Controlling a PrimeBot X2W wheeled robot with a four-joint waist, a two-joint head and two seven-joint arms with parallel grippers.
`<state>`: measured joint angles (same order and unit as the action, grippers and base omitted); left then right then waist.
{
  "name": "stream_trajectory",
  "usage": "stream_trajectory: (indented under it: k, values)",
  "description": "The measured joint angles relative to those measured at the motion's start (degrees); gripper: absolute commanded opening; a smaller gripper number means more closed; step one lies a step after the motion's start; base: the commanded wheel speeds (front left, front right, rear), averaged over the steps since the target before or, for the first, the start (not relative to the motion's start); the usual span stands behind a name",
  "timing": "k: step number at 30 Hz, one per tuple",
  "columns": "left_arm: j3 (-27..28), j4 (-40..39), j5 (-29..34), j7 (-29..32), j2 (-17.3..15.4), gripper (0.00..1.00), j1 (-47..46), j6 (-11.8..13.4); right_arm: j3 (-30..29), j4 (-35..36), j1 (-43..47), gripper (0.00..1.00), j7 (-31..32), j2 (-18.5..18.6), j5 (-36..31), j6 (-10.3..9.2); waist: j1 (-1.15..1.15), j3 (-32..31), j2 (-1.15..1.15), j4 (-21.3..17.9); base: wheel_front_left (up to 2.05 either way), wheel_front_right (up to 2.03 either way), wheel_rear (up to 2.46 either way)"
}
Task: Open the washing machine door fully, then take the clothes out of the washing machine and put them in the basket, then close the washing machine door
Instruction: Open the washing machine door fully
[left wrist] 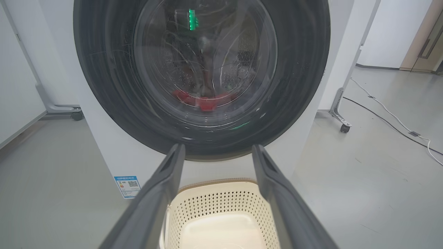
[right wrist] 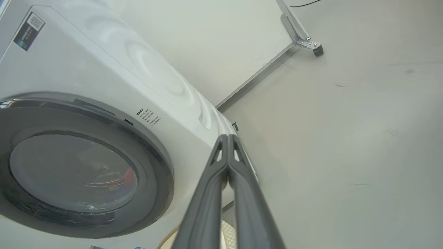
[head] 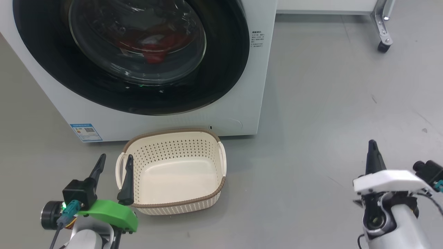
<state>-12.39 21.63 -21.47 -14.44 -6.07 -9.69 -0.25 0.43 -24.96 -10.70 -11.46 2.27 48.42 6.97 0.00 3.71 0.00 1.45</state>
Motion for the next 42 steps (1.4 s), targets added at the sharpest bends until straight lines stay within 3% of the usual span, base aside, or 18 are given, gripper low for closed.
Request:
stream_trajectory:
  k: [6, 13, 29, 42]
  values:
    - [0.0, -1.0, 0.5, 0.0, 0.1, 1.00, -1.2, 0.0, -0.8, -1.0, -5.2, 0.00, 5.3, 0.1, 17.2, 0.00, 0.00, 2.1, 0.00, 0.4, 0.00, 0.00, 0.00]
    - [0.0, -2.4, 1.4, 0.0, 0.2, 1.00, -2.9, -0.1, -3.4, -1.3, -12.7, 0.00, 10.2, 0.2, 28.9, 0.00, 0.00, 5.2, 0.00, 1.2, 0.00, 0.00, 0.00]
    - [-0.1, -5.6, 1.7, 0.0, 1.3, 1.00, -8.7, -1.6, -5.4, -2.9, -29.6, 0.00, 20.6, 1.6, 35.5, -0.09, 0.00, 13.7, 0.00, 3.8, 0.00, 0.00, 0.00]
    - [-0.9, -7.5, 2.5, 0.0, 2.5, 1.00, -12.5, -2.6, -3.6, -4.9, -41.9, 0.00, 28.4, 5.1, 36.8, -3.13, 0.01, 19.3, 0.00, 7.3, 0.00, 0.00, 0.00]
